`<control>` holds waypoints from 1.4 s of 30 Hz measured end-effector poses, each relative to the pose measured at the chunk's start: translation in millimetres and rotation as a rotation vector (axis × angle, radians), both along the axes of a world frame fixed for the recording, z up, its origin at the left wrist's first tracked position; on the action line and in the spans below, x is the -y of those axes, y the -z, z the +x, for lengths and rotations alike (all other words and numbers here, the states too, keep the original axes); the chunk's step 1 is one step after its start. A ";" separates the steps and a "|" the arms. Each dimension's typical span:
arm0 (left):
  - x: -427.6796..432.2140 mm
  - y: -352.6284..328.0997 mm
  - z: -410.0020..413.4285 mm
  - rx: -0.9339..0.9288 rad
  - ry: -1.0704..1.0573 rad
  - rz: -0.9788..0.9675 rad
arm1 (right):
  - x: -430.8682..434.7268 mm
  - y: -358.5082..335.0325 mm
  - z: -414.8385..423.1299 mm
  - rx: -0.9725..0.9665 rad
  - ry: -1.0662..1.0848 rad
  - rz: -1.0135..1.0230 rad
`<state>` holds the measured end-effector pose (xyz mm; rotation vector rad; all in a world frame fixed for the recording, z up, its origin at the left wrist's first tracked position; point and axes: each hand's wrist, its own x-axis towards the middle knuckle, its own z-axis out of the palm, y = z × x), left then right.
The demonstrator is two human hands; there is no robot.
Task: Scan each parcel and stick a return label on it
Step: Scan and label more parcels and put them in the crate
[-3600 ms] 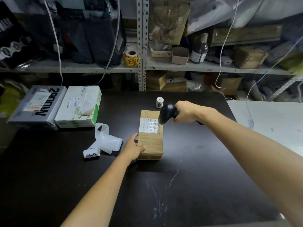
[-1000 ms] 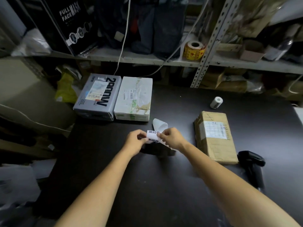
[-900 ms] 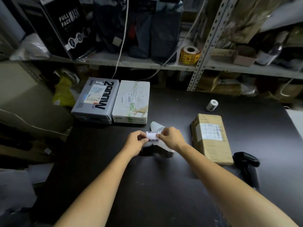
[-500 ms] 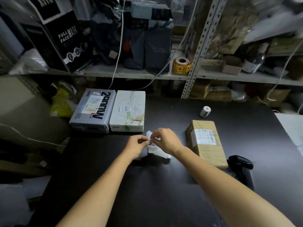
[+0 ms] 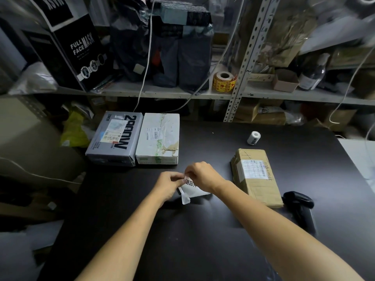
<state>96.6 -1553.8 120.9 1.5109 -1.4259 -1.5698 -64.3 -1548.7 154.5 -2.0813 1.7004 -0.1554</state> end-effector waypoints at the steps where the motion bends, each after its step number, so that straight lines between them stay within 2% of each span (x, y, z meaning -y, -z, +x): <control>1: -0.1 -0.2 0.6 0.003 0.006 0.000 | 0.1 1.0 0.5 0.003 0.008 0.005; 4: -0.5 0.9 3.0 0.036 0.028 -0.006 | -0.2 3.9 0.4 0.009 0.044 0.022; 10: -0.2 3.2 15.3 0.078 0.002 -0.006 | 4.3 2.4 -12.7 0.082 0.247 0.028; 21: -0.3 -9.9 -1.3 0.143 0.090 -0.059 | -0.4 -13.2 -41.4 0.047 0.254 -0.021; 25: -4.0 -10.3 0.8 0.210 0.088 -0.080 | 2.2 -15.6 -60.6 0.034 0.427 -0.027; 29: -7.4 -4.3 14.8 0.309 0.033 -0.072 | 3.8 -18.4 -84.5 0.157 0.562 -0.026; 34: -7.0 -1.1 7.6 0.396 -0.002 -0.070 | -8.0 -20.9 -93.7 0.415 0.594 0.034; 37: -5.7 -5.3 -8.4 0.490 0.008 -0.137 | -18.0 -25.2 -105.8 0.471 0.596 0.020; 42: -8.0 -18.2 -48.1 0.451 -0.062 -0.226 | -39.0 -31.8 -143.0 0.503 0.608 0.033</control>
